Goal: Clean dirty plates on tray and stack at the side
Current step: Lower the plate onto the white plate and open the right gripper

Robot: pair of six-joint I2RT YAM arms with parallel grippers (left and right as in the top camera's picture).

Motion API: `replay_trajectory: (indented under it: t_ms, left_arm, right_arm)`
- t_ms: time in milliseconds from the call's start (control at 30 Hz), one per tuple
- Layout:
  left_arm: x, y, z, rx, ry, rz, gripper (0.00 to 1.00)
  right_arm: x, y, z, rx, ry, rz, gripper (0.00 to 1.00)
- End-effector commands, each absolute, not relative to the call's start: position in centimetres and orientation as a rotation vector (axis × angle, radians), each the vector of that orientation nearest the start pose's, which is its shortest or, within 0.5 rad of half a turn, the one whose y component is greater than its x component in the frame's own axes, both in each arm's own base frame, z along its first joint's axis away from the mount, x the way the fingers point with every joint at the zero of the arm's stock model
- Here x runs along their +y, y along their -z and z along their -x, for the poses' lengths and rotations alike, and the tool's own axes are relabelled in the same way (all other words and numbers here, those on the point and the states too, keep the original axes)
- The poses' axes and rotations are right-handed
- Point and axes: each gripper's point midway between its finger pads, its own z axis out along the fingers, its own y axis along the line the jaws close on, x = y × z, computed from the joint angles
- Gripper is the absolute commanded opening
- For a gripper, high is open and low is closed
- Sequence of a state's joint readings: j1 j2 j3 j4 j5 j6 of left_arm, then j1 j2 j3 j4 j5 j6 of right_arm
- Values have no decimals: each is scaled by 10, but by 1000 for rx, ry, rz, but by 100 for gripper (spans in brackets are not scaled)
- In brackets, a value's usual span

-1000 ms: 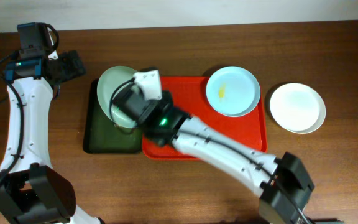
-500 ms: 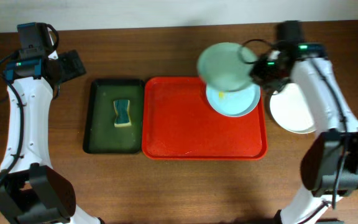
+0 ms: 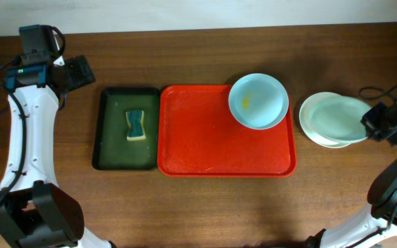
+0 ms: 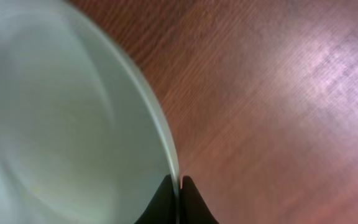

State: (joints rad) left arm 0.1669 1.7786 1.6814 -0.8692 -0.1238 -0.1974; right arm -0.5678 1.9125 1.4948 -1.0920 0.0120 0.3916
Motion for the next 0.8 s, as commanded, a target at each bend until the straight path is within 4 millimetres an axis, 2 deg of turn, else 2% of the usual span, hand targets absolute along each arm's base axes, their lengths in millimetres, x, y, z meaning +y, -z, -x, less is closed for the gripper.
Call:
replay_trajectory:
  t_ms: [0,33,67,100,133,167,300,400,467,500,567,600,700,767]
  left_arm:
    - [98,-216,-454,2461,-153,489,99]
    - [98,-216,-454,2461,-153,489,99]
    - [98,-216,-454,2461,-153,489,100]
    - [98,-216,-454,2461,-153,489,99]
    - [98,-216,-454,2461,-153,489,99]
    - [98,-216,-454,2461,-153,489,99]
    - [98,-216,-454,2461,-153,489,99]
    - [98,-216,-454,2461,-153,489,100]
    - [98,-216,-454,2461,-153,489,100]
    - [98,-216,-454,2461,-153,489,99]
    - [98,-216,-454,2461,-153,489,99]
    - [98,-216,-454,2461,-153,489,99]
    - [98,-216,-454,2461,-153,489,99]
    - [98,-216,-454,2461,-153,489,99]
  right_arm:
    - [-195,-54,-306,2757,51,-1406,4]
    - [-192,-52,-308,2760,43,-1395,6]
    - [-190,-51,-308,2766,41,-1388,30]
    - [-188,-51,-308,2773,41,-1384,47]
    - [-183,-51,-308,2817,9,-1313,60]
    - [-175,-52,-312,2846,-44,-1248,67]
    - [-154,-70,-327,2899,-82,-1108,71]
    - [-112,-91,-354,2972,-86,-808,72]
    - [-76,-92,-365,3018,-89,-598,72]
    - [-52,-92,-370,3034,-92,-487,73]
    - [15,-93,-388,3014,-105,-207,73]
    - [29,-94,-391,3003,-110,-151,73]
    - [92,-97,-399,2937,-135,84,75]
    - [122,-99,-402,2885,-109,196,76]
